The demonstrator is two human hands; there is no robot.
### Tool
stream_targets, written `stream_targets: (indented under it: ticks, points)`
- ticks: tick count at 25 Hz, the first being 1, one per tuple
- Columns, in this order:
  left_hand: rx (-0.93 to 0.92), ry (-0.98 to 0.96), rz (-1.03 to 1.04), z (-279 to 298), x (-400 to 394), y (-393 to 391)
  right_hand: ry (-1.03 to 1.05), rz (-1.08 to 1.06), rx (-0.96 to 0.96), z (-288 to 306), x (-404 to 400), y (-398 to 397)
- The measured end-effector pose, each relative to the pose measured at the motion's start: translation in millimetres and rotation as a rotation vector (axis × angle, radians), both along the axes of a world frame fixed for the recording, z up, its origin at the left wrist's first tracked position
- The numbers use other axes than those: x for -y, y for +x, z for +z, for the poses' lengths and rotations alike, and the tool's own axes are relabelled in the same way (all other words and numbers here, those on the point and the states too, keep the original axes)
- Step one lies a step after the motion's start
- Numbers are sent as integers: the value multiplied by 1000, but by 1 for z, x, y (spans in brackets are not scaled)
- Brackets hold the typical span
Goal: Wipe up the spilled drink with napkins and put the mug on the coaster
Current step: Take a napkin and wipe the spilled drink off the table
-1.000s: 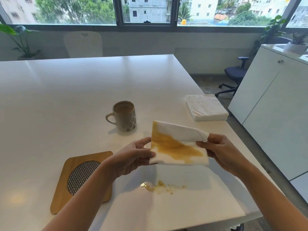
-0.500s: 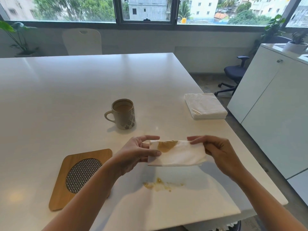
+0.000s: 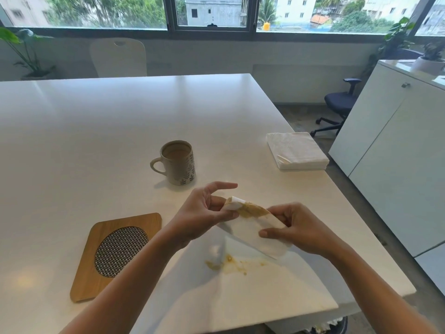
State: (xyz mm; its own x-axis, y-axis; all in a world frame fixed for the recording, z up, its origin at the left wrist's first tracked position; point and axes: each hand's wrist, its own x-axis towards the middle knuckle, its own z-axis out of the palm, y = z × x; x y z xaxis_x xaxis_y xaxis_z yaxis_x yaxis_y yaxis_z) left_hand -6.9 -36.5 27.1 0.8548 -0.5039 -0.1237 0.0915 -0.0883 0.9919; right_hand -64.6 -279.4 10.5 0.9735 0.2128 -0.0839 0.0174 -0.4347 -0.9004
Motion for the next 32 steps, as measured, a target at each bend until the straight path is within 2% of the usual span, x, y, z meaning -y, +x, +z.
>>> stream_targets:
  ticks: [2, 5, 9, 12, 18, 24, 32]
  points:
    - [8, 6, 64, -1, -3, 3, -57, -54, -2, -2, 4, 2]
    - [8, 46, 148, -6, -15, 9, -123, -303, 18, 3, 18, 5]
    - [40, 171, 269, -19, -39, 22, -549, -614, 317, 5, 32, 1]
    - [88, 301, 351, -24, -48, 27, -767, -603, 390, -14, 21, -7]
    - [105, 537, 372, -25, -54, 26, -712, -586, 306, -39, -14, -23]
    - [195, 825, 217, -21, -50, 20, -653, -522, 201, -33, -58, -47]
    - [236, 1007, 0, -14, -64, 38, -625, -498, 136, -29, -102, -68]
